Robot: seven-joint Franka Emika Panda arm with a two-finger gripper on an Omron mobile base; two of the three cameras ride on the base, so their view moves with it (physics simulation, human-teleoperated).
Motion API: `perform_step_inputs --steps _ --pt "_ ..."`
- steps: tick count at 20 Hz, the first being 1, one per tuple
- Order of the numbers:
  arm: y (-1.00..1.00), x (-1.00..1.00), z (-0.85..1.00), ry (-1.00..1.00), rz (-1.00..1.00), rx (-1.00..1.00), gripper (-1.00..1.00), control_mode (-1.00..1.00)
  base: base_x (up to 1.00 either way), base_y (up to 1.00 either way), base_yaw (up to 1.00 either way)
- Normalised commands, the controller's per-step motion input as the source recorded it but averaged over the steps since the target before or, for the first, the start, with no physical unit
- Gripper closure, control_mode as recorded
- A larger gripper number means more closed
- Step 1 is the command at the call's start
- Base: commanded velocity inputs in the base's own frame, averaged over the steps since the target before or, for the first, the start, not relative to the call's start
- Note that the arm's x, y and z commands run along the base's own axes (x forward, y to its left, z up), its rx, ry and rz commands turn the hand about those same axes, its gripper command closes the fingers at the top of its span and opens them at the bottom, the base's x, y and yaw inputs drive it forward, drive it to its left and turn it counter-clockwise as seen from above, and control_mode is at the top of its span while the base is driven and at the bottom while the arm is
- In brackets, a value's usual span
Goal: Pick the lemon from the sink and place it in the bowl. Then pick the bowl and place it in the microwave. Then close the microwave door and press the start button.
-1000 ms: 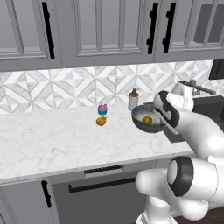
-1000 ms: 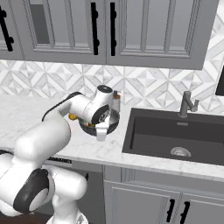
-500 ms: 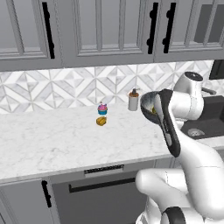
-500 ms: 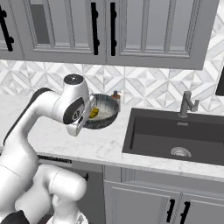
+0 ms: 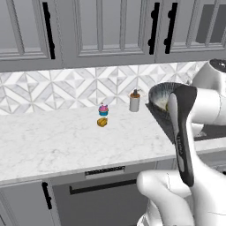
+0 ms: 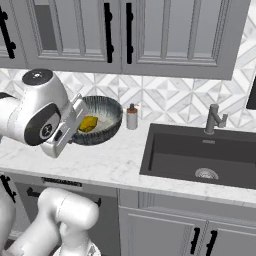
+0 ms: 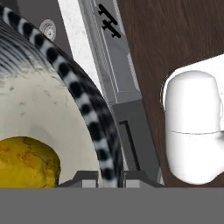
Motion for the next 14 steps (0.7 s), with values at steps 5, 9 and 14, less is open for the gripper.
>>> perform_step_inputs --steps 5,9,14 --pt "0.17 -0.97 1.0 -0.01 0.0 0.0 1.0 -1.0 0.0 0.0 0.0" --pt "0.19 -0.92 0.86 -0.03 0.0 -0.02 1.0 -1.0 0.0 0.0 0.0" --pt "0.01 -0.14 0.08 0.0 0.0 -0.01 1.0 1.0 -0.65 0.0 0.0"
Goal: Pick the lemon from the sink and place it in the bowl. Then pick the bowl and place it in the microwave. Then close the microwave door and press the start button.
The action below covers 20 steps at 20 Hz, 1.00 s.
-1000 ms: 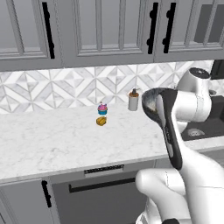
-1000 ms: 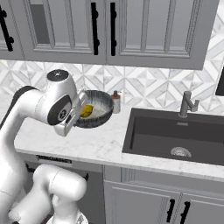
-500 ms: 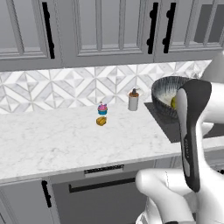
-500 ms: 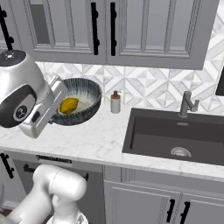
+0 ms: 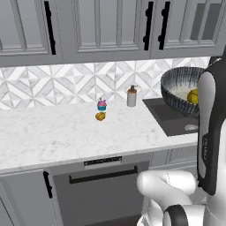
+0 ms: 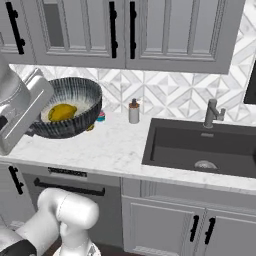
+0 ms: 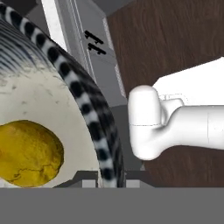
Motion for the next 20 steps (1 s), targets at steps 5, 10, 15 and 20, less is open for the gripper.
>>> perform_step_inputs --steps 5,10,15,20 --pt "0.0 0.0 0.0 0.0 0.0 0.0 1.0 1.0 -0.95 -0.44 -0.01" --pt "0.0 0.0 0.0 0.0 0.0 0.0 1.0 1.0 -0.16 -0.79 -0.34" --pt "0.0 0.0 0.0 0.0 0.0 0.0 1.0 1.0 0.0 -0.56 -0.81" --pt "0.0 0.0 0.0 0.0 0.0 0.0 1.0 1.0 0.0 -0.02 -0.99"
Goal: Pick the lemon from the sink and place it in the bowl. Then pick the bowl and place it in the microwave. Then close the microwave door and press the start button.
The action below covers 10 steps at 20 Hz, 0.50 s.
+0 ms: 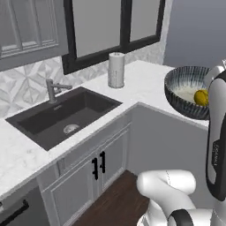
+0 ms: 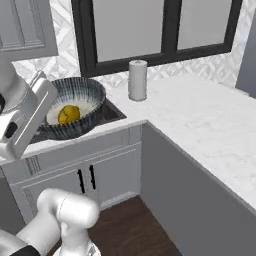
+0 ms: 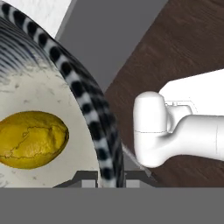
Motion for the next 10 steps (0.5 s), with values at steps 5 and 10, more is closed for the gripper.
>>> perform_step_inputs --steps 5,10 --pt "0.0 0.0 0.0 0.0 0.0 0.0 1.0 1.0 0.0 0.0 -1.0" --pt "0.0 0.0 0.0 0.0 0.0 0.0 1.0 1.0 0.0 0.0 -1.0"
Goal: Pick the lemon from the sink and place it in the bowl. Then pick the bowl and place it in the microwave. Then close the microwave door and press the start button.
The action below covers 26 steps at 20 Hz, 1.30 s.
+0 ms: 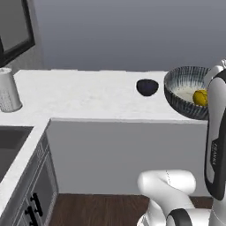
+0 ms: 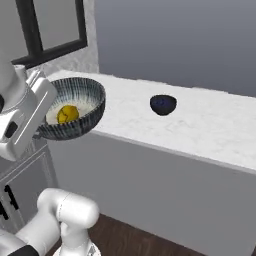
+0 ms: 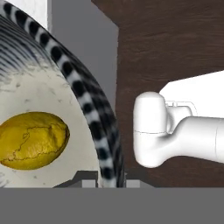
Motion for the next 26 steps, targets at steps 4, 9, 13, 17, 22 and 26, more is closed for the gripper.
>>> perform_step_inputs --steps 4,9,13,17,22,26 --pt "0.0 0.0 0.0 0.0 0.0 0.0 1.0 1.0 0.0 0.0 -1.0" --pt "0.0 0.0 0.0 0.0 0.0 0.0 1.0 1.0 0.0 0.0 -1.0" --pt "0.0 0.0 0.0 0.0 0.0 0.0 1.0 1.0 0.0 0.0 -1.0" --pt "0.0 0.0 0.0 0.0 0.0 0.0 1.0 1.0 0.0 0.0 -1.0" --pt "0.0 0.0 0.0 0.0 0.0 0.0 1.0 1.0 0.05 0.05 -0.97" --pt "0.0 0.0 0.0 0.0 0.0 0.0 1.0 1.0 0.61 -0.11 -0.66"
